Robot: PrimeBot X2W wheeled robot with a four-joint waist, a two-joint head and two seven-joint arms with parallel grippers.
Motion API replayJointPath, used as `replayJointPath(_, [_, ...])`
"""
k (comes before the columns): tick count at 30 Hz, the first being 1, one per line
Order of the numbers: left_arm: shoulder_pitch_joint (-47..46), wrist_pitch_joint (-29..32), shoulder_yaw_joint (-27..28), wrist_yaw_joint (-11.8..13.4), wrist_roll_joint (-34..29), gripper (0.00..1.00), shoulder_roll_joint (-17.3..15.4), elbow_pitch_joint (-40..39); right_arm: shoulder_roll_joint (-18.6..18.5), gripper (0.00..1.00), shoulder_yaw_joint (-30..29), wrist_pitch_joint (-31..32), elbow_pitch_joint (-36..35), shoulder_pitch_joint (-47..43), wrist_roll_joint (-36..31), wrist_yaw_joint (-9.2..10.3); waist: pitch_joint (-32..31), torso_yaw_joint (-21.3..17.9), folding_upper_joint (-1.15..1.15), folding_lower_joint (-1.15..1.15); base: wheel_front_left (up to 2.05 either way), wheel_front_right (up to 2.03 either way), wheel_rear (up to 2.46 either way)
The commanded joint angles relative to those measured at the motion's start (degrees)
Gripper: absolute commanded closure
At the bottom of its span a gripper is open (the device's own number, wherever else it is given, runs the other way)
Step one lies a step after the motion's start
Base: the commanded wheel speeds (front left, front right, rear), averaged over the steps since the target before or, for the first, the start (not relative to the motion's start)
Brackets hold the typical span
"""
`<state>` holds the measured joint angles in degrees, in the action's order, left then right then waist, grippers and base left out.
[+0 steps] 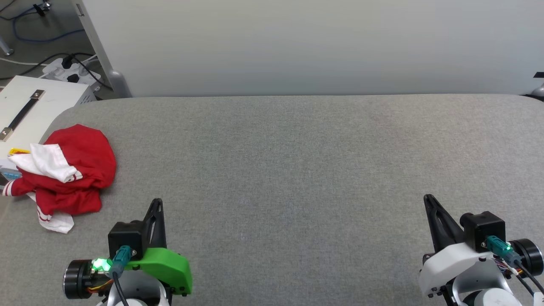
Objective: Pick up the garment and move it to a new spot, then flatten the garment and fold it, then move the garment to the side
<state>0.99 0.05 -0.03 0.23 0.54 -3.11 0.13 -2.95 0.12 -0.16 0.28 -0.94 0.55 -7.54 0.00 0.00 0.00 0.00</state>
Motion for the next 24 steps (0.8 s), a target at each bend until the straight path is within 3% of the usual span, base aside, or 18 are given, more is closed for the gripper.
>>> replayJointPath(1, [-1.0, 0.0, 0.0, -0.2, -0.5, 1.00, 0.2, -0.1, 0.1, 1.00, -0.1, 0.2, -0.3, 0.9, -0.6, 0.05, 0.0, 0.0, 0.00, 0.00, 0.00, 0.00, 0.00])
replayJointPath(24, [-1.0, 0.0, 0.0, -0.2, -0.5, 1.00, 0.2, -0.1, 0.1, 1.00, -0.1, 0.2, -0.3, 0.9, -0.6, 0.05, 0.0, 0.0, 0.00, 0.00, 0.00, 0.00, 0.00])
